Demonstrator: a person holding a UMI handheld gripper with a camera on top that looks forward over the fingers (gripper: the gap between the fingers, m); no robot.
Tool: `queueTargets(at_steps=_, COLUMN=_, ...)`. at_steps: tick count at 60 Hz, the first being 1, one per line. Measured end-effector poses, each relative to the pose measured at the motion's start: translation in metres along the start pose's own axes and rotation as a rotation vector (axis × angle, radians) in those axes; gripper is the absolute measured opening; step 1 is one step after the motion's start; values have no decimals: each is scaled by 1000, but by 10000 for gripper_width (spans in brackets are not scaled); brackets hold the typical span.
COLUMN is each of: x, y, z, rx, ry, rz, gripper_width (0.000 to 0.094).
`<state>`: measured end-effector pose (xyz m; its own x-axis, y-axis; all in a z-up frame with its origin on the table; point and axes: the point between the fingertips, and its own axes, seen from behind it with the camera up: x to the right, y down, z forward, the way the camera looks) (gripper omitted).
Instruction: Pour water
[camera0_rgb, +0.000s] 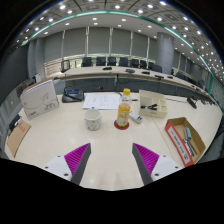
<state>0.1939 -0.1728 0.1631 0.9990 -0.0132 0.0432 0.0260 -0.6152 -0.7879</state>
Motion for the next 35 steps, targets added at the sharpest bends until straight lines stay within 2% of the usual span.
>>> queueTargets(at_steps=15, x=-18, y=26, z=-76, rx=6, ry=4, rz=-64, gripper_width=859)
queueTargets(at_steps=35, x=-26, y=21, z=-111, rx=56, ry=0, rz=-82, gripper_width=859)
